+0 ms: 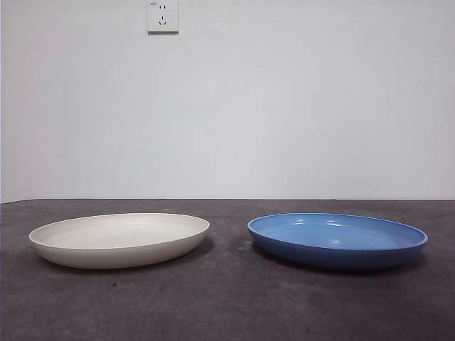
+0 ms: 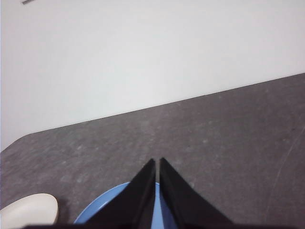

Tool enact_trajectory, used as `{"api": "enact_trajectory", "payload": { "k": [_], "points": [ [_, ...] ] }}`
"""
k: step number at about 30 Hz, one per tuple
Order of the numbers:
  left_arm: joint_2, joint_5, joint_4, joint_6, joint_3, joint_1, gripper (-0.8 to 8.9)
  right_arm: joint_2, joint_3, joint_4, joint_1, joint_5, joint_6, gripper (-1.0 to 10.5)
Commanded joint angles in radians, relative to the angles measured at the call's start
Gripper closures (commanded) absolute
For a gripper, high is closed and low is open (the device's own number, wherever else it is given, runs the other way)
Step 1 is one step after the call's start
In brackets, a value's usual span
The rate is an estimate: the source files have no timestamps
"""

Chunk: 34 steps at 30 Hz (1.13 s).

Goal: Pick up the white plate, put it on the blue plate, put it on desk

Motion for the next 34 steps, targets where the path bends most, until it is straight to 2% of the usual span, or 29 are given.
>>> {"api": "enact_trajectory", "payload": {
  "k": [1, 6, 12, 18, 25, 32, 34],
  "points": [
    [0.061, 0.031, -0.029, 0.089, 0.087, 0.002, 8.04, 0.061, 0.097, -0.055, 0.001, -0.013, -0.042, 9.4],
    [0.210, 0.119, -0.122, 0.208, 0.239, 0.002, 8.04, 0.217, 0.276, -0.220, 0.002, -0.078, -0.133, 9.4],
    [0.386, 0.244, -0.273, 0.319, 0.402, -0.008, 8.04, 0.415, 0.467, -0.425, 0.002, -0.190, -0.231, 9.4],
    [0.518, 0.324, -0.445, 0.418, 0.517, -0.053, 8.04, 0.567, 0.596, -0.616, 0.002, -0.275, -0.335, 9.4],
    [0.583, 0.333, -0.583, 0.490, 0.564, -0.130, 8.04, 0.656, 0.653, -0.776, 0.019, -0.294, -0.413, 9.4],
    [0.585, 0.333, -0.593, 0.497, 0.564, -0.158, 8.04, 0.676, 0.653, -0.811, 0.059, -0.292, -0.426, 9.4],
    [0.585, 0.333, -0.592, 0.493, 0.564, -0.158, 7.76, 0.676, 0.653, -0.806, 0.060, -0.292, -0.425, 9.4]
  ]
}}
